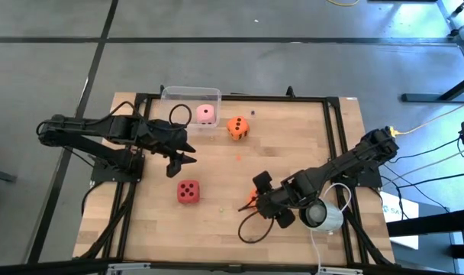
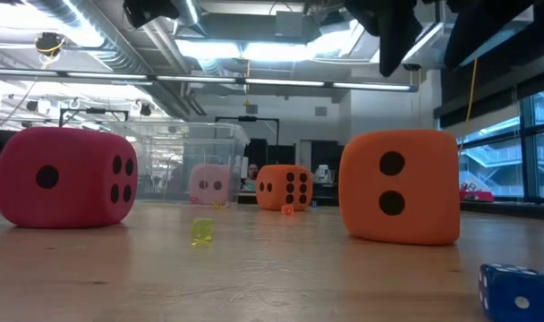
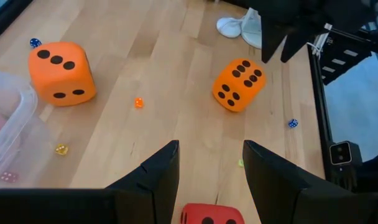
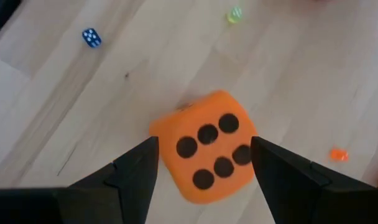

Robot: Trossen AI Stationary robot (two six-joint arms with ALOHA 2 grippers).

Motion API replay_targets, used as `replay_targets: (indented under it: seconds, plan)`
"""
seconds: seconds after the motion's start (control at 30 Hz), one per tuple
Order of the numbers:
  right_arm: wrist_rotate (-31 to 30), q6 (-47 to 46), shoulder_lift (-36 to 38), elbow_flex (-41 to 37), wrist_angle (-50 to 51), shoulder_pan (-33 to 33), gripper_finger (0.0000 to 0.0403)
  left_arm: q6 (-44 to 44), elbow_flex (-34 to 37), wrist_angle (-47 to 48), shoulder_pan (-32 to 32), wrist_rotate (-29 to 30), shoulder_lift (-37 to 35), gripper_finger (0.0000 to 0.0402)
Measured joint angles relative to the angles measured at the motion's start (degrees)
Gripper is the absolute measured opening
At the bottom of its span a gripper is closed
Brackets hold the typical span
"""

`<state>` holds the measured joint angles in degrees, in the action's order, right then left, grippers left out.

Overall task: Pick & Place Dice
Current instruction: Put the bottom large orange die into the transparent bin

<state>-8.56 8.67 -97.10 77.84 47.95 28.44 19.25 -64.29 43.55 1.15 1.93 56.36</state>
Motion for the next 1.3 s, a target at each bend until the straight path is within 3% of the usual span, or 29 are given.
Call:
replay_targets:
  seconds: [0.17,0.53,0.9,1.07,1.3]
  plan:
    - [-3.5,2.3,-0.4,0.0,-0.2,0.2,0.0254,0.0,0.0,0.0,0.0,0.0,0.0,0.0168]
    - [-4.1,2.2,-0.4,0.0,-0.4,0.2,0.0254,1.6,0.0,-1.3,0.0,4.3,0.0,0.0168]
    - [-4.4,-7.2,-0.6,-2.4,-1.0,-0.1,0.0254,0.4,0.0,-3.2,0.0,2.9,-0.4,0.0168]
    - [-5.2,-2.1,-0.8,-7.6,-1.5,0.9,0.0254,0.0,0.0,-3.1,0.0,2.9,-0.3,0.0168]
    - [-5.8,-0.2,-0.8,-8.4,-2.1,1.3,0.0254,0.0,0.0,-3.1,0.0,2.9,-0.3,0.0168]
